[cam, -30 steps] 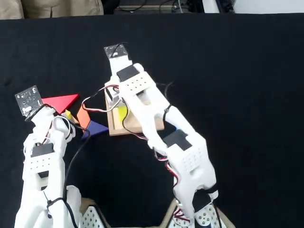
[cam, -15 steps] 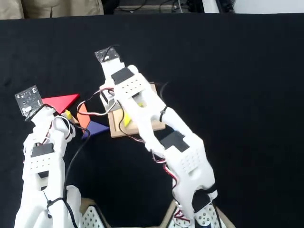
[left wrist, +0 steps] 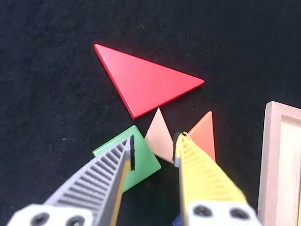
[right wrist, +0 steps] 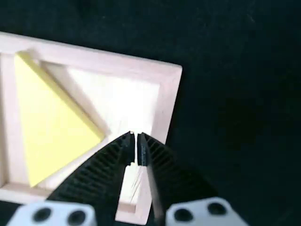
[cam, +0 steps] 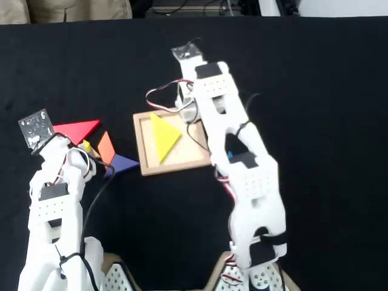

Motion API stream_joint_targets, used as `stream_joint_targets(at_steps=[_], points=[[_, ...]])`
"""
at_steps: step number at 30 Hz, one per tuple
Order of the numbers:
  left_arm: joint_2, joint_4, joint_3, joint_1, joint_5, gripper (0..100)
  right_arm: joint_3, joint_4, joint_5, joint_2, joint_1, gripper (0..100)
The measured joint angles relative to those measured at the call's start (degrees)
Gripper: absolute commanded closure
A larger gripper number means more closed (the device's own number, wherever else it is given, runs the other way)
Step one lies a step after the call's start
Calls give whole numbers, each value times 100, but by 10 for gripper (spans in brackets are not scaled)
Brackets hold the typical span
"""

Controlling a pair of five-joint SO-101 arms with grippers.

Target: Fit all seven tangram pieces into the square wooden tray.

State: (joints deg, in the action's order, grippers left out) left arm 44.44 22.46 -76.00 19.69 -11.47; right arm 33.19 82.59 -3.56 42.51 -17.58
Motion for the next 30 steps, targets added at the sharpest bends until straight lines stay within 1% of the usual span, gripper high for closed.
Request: stream_joint_targets(at_steps=[9, 24, 30], points=[[0, 0, 0, 0, 0, 841, 765, 273, -35, 413, -466, 986], [0, 0, 0, 0, 0, 841, 835, 334, -35, 510, -448, 986], [0, 0, 0, 0, 0, 841, 835, 334, -35, 905, -448, 986]])
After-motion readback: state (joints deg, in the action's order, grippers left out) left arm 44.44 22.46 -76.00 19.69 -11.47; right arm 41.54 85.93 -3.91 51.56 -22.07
